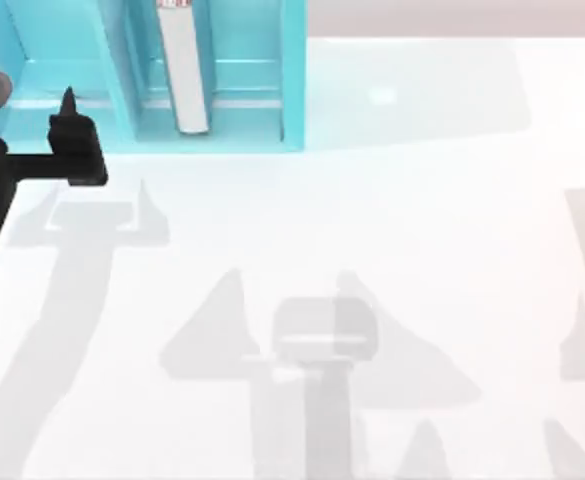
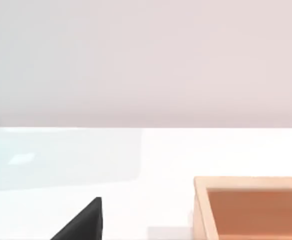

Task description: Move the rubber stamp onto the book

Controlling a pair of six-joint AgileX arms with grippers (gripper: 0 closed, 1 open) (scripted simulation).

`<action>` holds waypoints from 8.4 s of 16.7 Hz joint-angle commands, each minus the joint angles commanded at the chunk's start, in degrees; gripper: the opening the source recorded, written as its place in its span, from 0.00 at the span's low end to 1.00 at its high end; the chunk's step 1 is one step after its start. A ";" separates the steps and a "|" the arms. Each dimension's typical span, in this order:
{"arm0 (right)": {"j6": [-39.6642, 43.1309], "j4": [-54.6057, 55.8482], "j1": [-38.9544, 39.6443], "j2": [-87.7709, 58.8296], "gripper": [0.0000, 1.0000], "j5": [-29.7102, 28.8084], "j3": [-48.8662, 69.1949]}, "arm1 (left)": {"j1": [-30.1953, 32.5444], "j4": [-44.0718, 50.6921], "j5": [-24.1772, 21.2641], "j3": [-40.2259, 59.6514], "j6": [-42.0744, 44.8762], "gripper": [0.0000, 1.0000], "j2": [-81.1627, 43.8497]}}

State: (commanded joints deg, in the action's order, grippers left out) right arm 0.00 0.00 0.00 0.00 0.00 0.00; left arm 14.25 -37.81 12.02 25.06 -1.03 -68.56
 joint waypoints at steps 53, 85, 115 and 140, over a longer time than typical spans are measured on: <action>0.00 0.00 0.00 0.00 1.00 0.00 0.00 | 6.78 -19.82 4.68 47.33 0.12 0.00 -67.40; 0.00 0.00 0.00 0.00 1.00 0.00 0.00 | 21.16 15.97 19.85 21.00 -1.25 0.00 -5.97; 0.00 0.00 0.00 0.00 1.00 0.00 0.00 | 49.71 27.77 52.66 51.39 -121.24 0.00 -54.67; 0.00 0.00 0.00 0.00 1.00 0.00 0.00 | 50.06 23.11 52.89 49.14 -122.04 0.38 -58.39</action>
State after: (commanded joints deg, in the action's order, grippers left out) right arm 0.00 0.00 0.00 0.00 0.00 0.00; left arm 64.31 -14.71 64.91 74.20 -123.07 -126.94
